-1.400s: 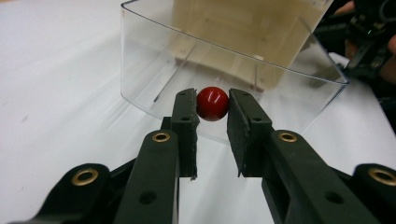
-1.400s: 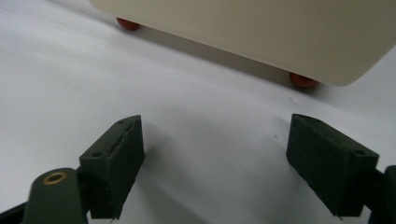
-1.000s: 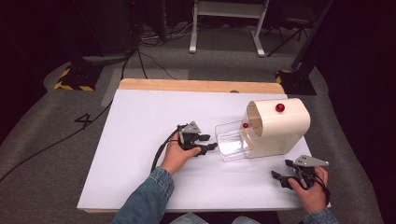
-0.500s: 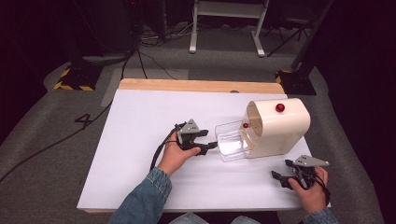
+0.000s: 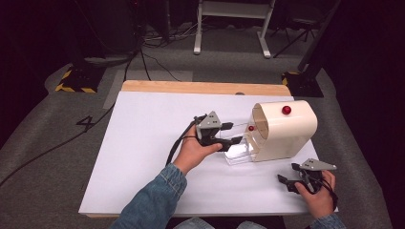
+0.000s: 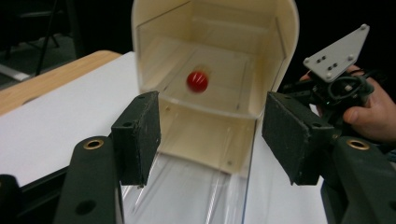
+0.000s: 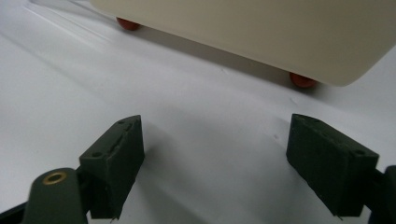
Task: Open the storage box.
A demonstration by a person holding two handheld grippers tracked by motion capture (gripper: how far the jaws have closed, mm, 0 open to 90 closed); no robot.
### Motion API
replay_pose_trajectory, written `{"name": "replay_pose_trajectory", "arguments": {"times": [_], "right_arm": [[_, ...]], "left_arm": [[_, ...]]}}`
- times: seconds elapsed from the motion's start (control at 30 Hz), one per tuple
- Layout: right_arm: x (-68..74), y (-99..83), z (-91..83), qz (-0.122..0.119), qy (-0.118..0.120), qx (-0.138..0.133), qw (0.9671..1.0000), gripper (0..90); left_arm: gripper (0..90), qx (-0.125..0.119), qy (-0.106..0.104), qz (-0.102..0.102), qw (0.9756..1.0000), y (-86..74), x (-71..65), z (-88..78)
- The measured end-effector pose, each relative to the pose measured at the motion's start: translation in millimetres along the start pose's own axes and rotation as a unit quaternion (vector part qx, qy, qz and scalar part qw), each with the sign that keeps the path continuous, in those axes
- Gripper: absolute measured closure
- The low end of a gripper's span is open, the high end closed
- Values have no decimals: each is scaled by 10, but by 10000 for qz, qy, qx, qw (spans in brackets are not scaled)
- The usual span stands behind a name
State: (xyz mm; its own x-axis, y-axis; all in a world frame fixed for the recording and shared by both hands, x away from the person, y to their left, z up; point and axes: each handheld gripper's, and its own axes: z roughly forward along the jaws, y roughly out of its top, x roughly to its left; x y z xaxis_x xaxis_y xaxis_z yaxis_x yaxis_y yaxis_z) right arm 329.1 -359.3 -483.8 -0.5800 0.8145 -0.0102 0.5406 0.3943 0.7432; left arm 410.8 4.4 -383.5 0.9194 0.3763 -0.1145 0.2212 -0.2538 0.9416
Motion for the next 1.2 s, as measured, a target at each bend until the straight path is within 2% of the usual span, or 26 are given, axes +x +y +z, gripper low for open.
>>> {"name": "replay_pose_trajectory", "arguments": {"times": [0.23, 0.63, 0.7, 0.8, 0.9, 1.2], "right_arm": [[2, -1, 0, -5, -6, -5, 10000, 193], [4, -3, -1, -19, -17, -8, 10000, 193], [5, -3, -1, -17, -15, -8, 10000, 193], [4, -2, 0, -12, -11, -8, 10000, 193], [4, -2, 0, -12, -12, -7, 10000, 193], [3, -2, 0, -11, -10, -7, 10000, 193]], "left_arm": [[373, 100, -131, 146, 9998, 140, 4, 203], [479, 180, -164, -41, 9997, 79, 183, 445], [509, 172, -256, -119, 9995, 71, 213, 482], [592, 258, -271, -171, 9992, 58, 260, 497], [731, 213, -522, -330, 9979, 27, 296, 512], [734, 212, -495, -210, 9983, 51, 285, 480]]}}
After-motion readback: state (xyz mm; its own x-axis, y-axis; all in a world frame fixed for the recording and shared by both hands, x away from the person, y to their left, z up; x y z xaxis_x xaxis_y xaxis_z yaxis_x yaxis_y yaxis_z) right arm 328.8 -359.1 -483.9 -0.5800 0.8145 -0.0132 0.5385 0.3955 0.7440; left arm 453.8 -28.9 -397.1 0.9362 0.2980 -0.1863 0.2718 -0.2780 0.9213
